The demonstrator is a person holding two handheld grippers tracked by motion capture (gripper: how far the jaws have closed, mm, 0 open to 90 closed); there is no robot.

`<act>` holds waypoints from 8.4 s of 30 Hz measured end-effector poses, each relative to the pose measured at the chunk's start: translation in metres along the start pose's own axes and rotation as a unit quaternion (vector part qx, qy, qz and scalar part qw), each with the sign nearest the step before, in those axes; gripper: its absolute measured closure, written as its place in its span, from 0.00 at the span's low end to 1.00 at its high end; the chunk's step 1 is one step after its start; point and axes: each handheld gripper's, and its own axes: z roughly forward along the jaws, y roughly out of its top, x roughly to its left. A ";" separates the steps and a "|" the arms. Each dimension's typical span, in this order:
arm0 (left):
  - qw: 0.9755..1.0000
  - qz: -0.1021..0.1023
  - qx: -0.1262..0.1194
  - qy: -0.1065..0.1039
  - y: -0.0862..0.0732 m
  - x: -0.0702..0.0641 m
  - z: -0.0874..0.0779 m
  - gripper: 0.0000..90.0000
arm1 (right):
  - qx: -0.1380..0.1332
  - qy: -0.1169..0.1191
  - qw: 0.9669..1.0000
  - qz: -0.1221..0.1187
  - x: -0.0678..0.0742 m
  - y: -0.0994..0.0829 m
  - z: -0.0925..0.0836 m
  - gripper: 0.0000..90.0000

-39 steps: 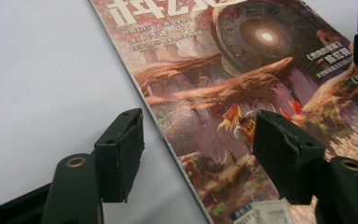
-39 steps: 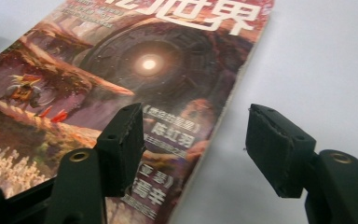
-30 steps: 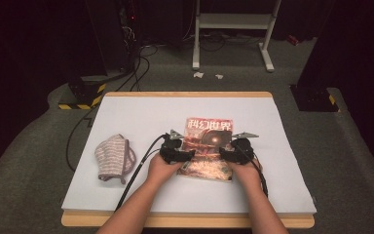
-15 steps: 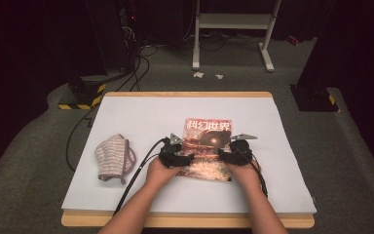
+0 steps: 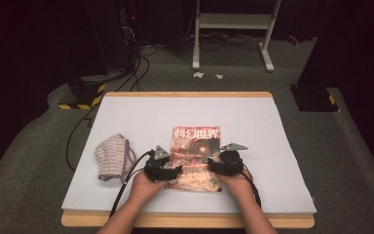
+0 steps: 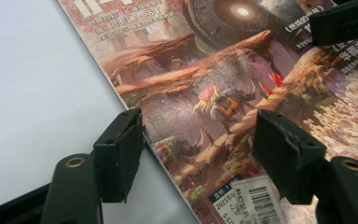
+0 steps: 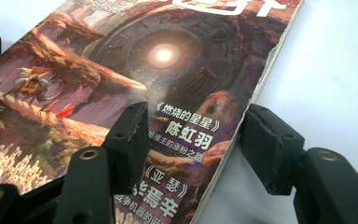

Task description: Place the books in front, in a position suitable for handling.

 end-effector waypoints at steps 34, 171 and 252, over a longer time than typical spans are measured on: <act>0.999 0.022 -0.040 0.018 -0.023 0.017 -0.043 0.39 | -0.051 -0.029 0.996 -0.066 0.016 -0.025 -0.037 0.42; 0.988 0.000 -0.150 -0.027 -0.024 0.046 -0.124 0.80 | -0.079 -0.045 0.994 -0.061 -0.015 -0.050 -0.068 0.38; 0.996 0.074 -0.038 -0.043 -0.037 -0.009 -0.045 0.75 | -0.075 -0.053 0.995 -0.037 -0.025 -0.055 -0.072 0.40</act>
